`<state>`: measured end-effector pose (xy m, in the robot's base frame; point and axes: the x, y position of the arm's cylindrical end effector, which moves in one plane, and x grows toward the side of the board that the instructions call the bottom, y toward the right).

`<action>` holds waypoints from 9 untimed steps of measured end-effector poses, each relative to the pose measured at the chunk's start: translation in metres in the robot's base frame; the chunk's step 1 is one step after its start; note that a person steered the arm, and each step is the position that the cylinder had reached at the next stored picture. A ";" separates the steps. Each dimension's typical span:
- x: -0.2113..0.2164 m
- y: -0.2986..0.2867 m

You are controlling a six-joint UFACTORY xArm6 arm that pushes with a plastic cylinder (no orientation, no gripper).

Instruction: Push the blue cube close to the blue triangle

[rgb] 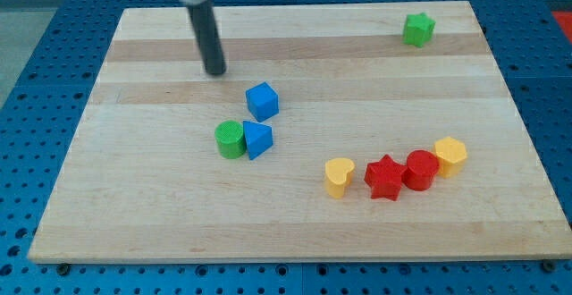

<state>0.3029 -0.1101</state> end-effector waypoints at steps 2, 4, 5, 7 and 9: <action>0.005 0.055; 0.068 0.048; 0.072 0.048; 0.092 0.048; 0.095 0.054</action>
<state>0.3977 -0.0561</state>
